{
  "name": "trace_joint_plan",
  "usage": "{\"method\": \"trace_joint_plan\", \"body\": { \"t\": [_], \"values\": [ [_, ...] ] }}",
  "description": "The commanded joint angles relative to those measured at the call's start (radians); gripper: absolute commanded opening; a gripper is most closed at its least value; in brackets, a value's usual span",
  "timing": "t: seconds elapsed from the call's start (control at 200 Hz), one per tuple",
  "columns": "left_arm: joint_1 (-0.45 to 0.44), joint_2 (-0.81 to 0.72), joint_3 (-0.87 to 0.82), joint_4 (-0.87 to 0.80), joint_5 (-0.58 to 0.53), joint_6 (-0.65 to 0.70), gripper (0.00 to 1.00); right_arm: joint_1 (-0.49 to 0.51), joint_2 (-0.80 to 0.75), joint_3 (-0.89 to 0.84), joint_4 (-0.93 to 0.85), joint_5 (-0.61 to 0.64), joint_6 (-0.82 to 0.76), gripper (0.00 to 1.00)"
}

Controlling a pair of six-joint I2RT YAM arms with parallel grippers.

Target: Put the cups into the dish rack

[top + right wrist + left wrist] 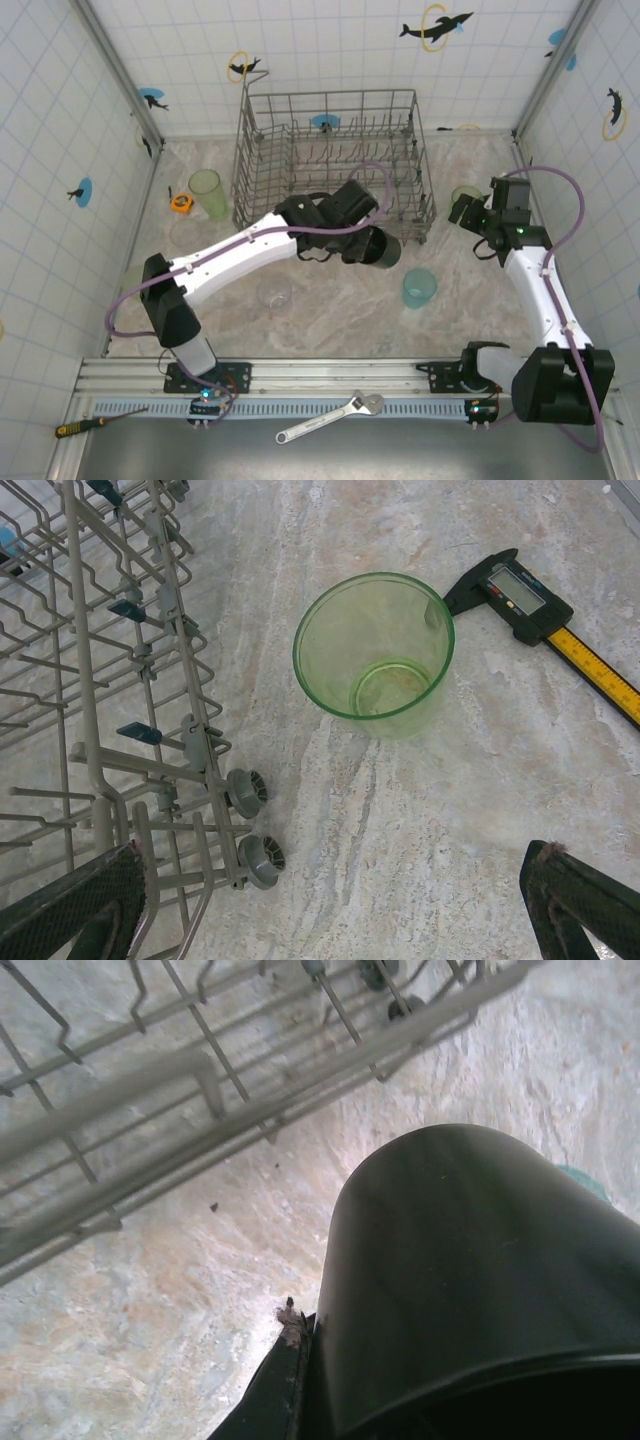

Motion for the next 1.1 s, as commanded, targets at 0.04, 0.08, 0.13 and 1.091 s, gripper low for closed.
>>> {"method": "trace_joint_plan", "body": {
  "t": [0.04,0.08,0.13,1.091],
  "values": [
    [0.040,-0.012,0.112,0.056,0.103,-0.024,0.00,-0.001,-0.022,0.015,0.021,-0.010,0.012,0.99],
    [0.047,-0.006,0.129,0.062,0.112,-0.023,0.00,-0.001,-0.020,0.013,0.024,-0.013,0.014,0.99],
    [0.054,0.006,0.156,0.058,0.112,-0.018,0.00,-0.001,-0.019,0.011,0.027,-0.016,0.013,0.99],
    [0.367,0.106,0.307,0.219,0.431,-0.033,0.00,0.027,0.007,0.073,0.105,-0.122,0.043,0.99]
  ]
}}
